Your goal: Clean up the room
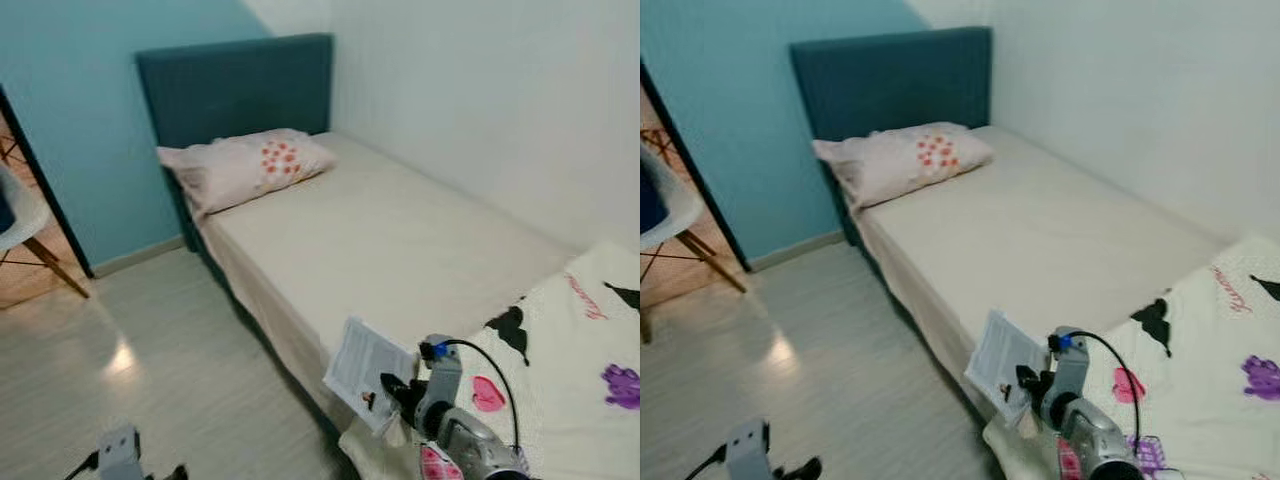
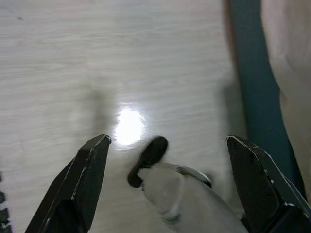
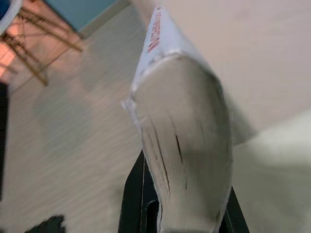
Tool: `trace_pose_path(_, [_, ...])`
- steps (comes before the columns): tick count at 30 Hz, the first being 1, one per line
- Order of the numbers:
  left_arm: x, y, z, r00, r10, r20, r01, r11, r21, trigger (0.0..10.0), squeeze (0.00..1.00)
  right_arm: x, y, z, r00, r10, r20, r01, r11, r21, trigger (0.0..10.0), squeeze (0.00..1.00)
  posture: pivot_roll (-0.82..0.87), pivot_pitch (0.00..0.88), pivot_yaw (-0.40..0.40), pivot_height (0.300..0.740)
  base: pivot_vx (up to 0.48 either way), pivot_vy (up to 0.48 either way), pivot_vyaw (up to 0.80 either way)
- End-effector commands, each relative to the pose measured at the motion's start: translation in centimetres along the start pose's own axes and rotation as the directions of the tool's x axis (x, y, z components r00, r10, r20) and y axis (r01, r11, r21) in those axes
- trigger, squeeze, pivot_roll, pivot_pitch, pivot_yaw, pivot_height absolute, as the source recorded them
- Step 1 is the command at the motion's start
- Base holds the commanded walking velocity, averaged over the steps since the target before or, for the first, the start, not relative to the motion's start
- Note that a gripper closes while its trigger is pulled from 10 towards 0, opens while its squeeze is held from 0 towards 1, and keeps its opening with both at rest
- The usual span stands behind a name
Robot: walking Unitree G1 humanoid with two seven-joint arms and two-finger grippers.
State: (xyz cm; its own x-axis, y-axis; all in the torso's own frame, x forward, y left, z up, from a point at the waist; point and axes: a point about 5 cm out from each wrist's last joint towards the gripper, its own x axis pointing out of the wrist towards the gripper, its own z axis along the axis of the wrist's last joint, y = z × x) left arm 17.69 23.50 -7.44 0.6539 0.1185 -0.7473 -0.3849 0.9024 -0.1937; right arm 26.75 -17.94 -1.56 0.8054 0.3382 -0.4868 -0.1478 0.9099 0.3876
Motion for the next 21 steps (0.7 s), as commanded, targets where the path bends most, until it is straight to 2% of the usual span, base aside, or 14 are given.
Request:
trace_pose_path(1, [0.0,0.0,-0.3,1.000,0.022,-0.009,-0.022,0.999,0.039,10.0,0.00,-0.3,-0.6,-0.3,0.999,-0.032,0.003,0.032,0.999,-0.006,0.0,0.00,-0.02,0.000,-0.046,0.740,0.000,0.000,0.66])
trace_pose_path(2, [0.1,-0.2,-0.4,0.999,0.038,-0.007,-0.037,0.995,0.096,10.0,0.00,-0.6,-1.0,-1.5,0.999,-0.050,-0.018,0.050,0.998,0.027,0.0,0.00,-0.02,0.000,-0.045,0.740,0.000,0.000,0.66])
trace_pose_path(3, [0.1,-0.2,-0.4,0.999,0.038,-0.007,-0.037,0.995,0.096,10.0,0.00,-0.6,-1.0,-1.5,0.999,-0.050,-0.018,0.050,0.998,0.027,0.0,0.00,-0.02,0.000,-0.045,0.740,0.000,0.000,0.66])
trace_pose_path(4, [0.2,-0.5,-0.1,0.999,0.047,0.005,-0.047,0.990,0.130,10.0,0.00,-0.8,-1.0,-2.1,0.999,-0.041,-0.021,0.042,0.998,0.045,0.0,0.00,-0.02,0.000,-0.050,0.740,0.000,0.000,0.66])
trace_pose_path(8, [0.4,-1.1,0.6,0.999,0.034,0.034,-0.038,0.989,0.141,10.0,0.00,-0.8,-0.8,-2.1,1.000,-0.028,-0.011,0.029,0.998,0.049,0.0,0.00,-0.02,0.000,-0.049,0.740,0.000,0.000,0.66])
trace_pose_path(10, [0.7,-2.0,1.4,0.998,-0.002,0.056,-0.003,0.995,0.095,10.0,0.00,-0.7,-0.9,-1.9,1.000,-0.030,0.007,0.030,0.998,0.056,0.0,0.00,-0.03,0.000,-0.050,0.740,0.000,0.000,0.65])
trace_pose_path(13, [0.8,-2.2,1.7,0.998,-0.009,0.067,0.003,0.995,0.097,10.0,0.00,-0.7,-0.9,-1.9,0.999,-0.036,0.008,0.035,0.998,0.059,0.0,0.00,-0.03,0.000,-0.050,0.740,0.000,0.000,0.65])
trace_pose_path(14, [0.9,-2.6,1.7,0.997,-0.037,0.064,0.032,0.996,0.078,10.0,0.00,-0.7,-1.0,-1.8,0.999,-0.048,0.004,0.048,0.997,0.058,9.7,0.00,-0.03,0.000,-0.050,0.740,0.000,0.000,0.49])
trace_pose_path(15, [0.9,-3.0,1.8,0.996,-0.058,0.064,0.053,0.996,0.076,10.0,0.00,-0.7,-1.2,-1.8,0.998,-0.060,0.002,0.060,0.996,0.066,10.0,0.00,-0.03,0.000,-0.048,0.740,0.000,0.000,0.00])
trace_pose_path(21, [1.0,-3.9,1.9,0.993,-0.093,0.068,0.086,0.991,0.101,10.0,0.00,-0.7,-1.2,-1.8,0.998,-0.065,0.002,0.065,0.996,0.068,10.0,0.00,-0.03,0.000,-0.053,0.740,0.177,0.000,0.00])
